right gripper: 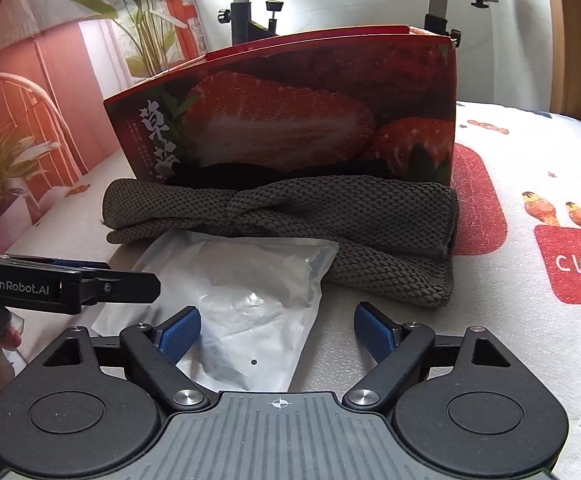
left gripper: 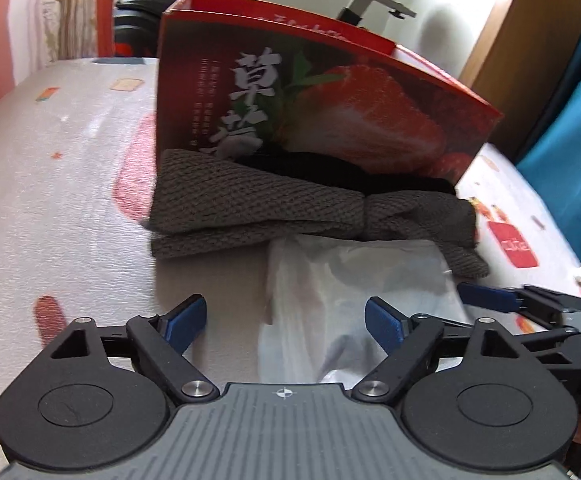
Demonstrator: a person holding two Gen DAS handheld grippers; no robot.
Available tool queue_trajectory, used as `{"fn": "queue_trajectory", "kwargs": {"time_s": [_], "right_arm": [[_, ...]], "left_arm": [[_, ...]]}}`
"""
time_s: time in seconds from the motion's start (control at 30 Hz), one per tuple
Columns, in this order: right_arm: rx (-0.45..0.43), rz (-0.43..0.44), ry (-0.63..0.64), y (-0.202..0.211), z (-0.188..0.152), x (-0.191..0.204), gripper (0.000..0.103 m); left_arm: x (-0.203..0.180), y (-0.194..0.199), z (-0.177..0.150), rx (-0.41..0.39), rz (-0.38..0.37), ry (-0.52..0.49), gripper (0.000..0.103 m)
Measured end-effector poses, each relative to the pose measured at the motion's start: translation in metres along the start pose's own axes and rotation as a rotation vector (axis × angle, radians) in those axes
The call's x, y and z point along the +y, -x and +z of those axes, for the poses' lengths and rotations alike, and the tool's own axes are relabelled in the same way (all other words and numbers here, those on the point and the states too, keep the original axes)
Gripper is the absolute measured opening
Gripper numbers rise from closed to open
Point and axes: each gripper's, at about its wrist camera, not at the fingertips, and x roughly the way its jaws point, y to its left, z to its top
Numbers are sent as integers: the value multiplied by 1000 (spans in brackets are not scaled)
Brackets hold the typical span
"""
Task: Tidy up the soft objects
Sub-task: 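Close both grippers on the edge of the white plastic bag, then lift the white bag with both grippers and carry it over the red box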
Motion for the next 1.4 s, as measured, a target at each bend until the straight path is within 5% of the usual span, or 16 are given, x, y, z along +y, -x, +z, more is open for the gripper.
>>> {"fn": "queue_trajectory", "kwargs": {"time_s": [0.07, 0.3, 0.57, 0.7, 1.07, 1.2, 1.4], "right_arm": [[-1, 23, -3, 0, 2, 1, 66], [-14, 54, -55, 1, 2, -6, 43], [-69, 80, -137, 8, 2, -19, 13], [-54, 52, -99, 5, 1, -15, 11], [-41, 4, -23, 0, -3, -10, 9], [-43, 5, -16, 1, -4, -10, 9], [-40, 6, -34, 2, -3, -9, 8]], "left_arm": [[-2, -1, -2, 0, -48, 9, 78], [-5, 1, -11, -20, -82, -2, 67], [-2, 3, -16, -37, -90, 6, 66], [1, 5, -16, -37, -93, 11, 65], [21, 7, -10, -44, -57, 92, 36], [27, 2, -7, -41, -48, 121, 9], [17, 6, -9, -65, -29, 66, 5]]}}
